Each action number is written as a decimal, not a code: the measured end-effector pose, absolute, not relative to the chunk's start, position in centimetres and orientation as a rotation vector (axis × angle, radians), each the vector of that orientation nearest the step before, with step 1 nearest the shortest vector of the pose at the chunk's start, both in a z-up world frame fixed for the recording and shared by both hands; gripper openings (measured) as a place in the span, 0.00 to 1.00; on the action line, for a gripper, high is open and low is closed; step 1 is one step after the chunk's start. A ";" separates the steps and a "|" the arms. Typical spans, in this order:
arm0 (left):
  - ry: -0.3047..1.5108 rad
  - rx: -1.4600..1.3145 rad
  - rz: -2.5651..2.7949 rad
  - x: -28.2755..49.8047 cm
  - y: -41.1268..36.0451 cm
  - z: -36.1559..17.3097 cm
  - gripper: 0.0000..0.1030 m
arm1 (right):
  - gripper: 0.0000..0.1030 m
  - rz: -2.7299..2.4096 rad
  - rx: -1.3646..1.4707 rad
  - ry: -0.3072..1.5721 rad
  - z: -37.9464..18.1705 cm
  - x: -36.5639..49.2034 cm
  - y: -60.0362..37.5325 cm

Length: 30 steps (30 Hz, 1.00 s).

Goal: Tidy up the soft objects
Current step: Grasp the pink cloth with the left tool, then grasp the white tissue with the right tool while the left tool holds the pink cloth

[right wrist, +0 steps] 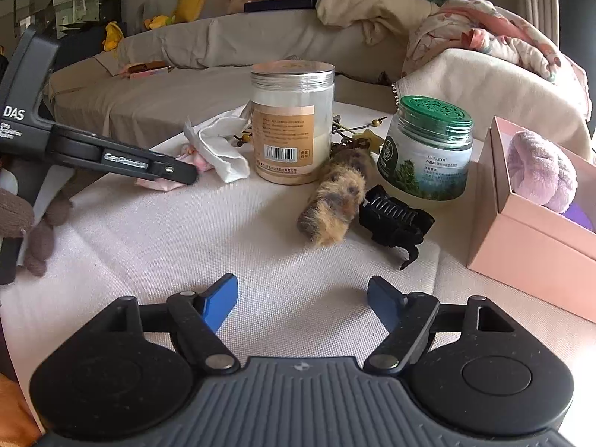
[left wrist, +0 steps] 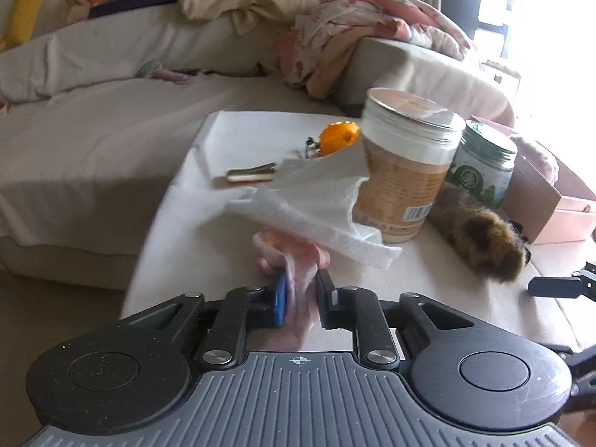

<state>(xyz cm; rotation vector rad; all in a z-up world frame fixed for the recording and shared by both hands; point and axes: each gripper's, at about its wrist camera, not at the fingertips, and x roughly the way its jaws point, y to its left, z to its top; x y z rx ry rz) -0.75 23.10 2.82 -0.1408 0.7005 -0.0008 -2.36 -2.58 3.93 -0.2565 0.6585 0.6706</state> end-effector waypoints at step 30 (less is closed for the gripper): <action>0.525 -0.545 0.066 -7.2 37.1 2.1 0.18 | 0.48 0.787 -0.388 0.736 4.9 4.3 18.1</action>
